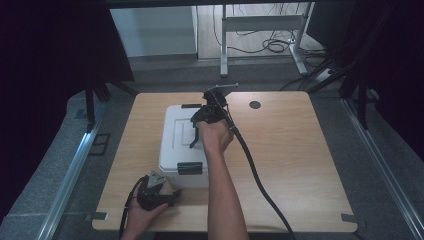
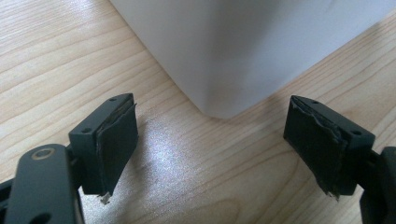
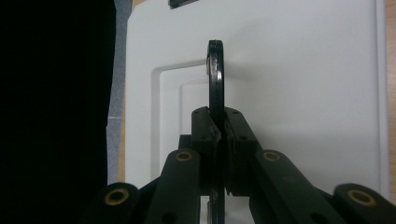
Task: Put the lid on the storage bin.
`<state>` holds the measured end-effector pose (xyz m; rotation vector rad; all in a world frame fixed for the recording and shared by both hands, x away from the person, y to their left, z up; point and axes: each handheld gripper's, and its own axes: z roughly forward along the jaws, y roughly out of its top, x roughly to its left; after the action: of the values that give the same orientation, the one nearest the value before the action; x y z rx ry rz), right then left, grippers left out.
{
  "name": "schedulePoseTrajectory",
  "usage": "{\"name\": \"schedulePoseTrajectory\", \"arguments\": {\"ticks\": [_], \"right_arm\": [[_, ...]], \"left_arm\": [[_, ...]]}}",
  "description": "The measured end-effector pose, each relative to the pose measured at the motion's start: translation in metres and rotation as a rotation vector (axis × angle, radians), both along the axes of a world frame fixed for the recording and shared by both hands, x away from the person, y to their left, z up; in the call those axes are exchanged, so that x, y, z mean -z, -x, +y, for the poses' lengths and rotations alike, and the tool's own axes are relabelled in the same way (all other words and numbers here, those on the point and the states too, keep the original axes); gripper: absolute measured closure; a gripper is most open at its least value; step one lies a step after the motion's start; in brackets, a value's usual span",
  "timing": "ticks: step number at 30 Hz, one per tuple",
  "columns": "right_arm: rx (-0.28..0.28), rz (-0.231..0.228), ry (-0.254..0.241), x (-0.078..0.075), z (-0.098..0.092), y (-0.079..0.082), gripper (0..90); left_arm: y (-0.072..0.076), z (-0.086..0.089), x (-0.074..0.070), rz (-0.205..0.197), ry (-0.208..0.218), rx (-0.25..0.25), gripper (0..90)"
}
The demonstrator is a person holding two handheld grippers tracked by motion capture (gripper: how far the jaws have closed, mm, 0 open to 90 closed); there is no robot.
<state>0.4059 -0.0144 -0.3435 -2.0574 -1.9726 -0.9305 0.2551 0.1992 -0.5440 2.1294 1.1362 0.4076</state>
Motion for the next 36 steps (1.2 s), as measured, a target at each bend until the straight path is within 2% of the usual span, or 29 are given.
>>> {"name": "schedulePoseTrajectory", "arguments": {"ticks": [3,5,11,13,17,21,22,25,27,28,30,32,36], "right_arm": [[-0.003,-0.003,-0.005,0.004,0.002,0.000,85.1],[-0.011,0.012,-0.005,0.008,0.002,-0.001,85.1],[0.003,-0.002,-0.018,0.013,-0.006,-0.001,84.8],[-0.001,0.007,-0.021,0.017,-0.009,-0.002,84.7],[-0.002,0.004,-0.050,0.021,-0.013,-0.003,84.3],[-0.009,-0.005,-0.037,0.020,-0.011,-0.003,84.0],[-0.017,-0.014,-0.014,0.019,-0.009,-0.002,83.9],[-0.021,-0.018,0.010,0.016,-0.005,-0.002,83.7],[-0.020,-0.017,0.010,0.016,-0.004,-0.002,83.6],[-0.024,-0.022,0.037,0.015,-0.002,-0.002,83.6],[-0.026,-0.023,0.042,0.015,-0.001,-0.002,83.7],[-0.033,-0.033,0.071,0.014,0.002,-0.001,83.6],[-0.035,-0.033,0.075,0.014,0.002,-0.001,83.5]], "left_arm": [[0.000,0.000,0.000,0.000,0.001,-0.001,17.5],[0.000,0.000,0.000,0.001,0.001,0.000,17.5],[0.000,0.000,0.000,0.000,-0.001,-0.002,17.5],[0.000,0.000,0.000,-0.001,-0.001,-0.002,17.5],[0.000,0.000,0.000,-0.001,-0.001,-0.002,17.5],[0.000,0.000,0.000,-0.001,0.000,-0.002,17.5],[0.000,0.000,0.000,-0.001,0.000,-0.002,17.5],[0.000,0.000,0.000,-0.001,0.000,-0.002,17.4],[0.000,0.000,0.000,-0.001,0.000,-0.002,17.5],[0.000,0.000,0.000,-0.001,0.000,-0.002,17.4],[0.000,0.000,0.000,-0.001,0.001,-0.002,17.4],[0.000,0.000,0.000,-0.001,0.000,-0.002,17.5],[0.000,0.000,0.000,-0.001,0.000,-0.002,17.5]]}}
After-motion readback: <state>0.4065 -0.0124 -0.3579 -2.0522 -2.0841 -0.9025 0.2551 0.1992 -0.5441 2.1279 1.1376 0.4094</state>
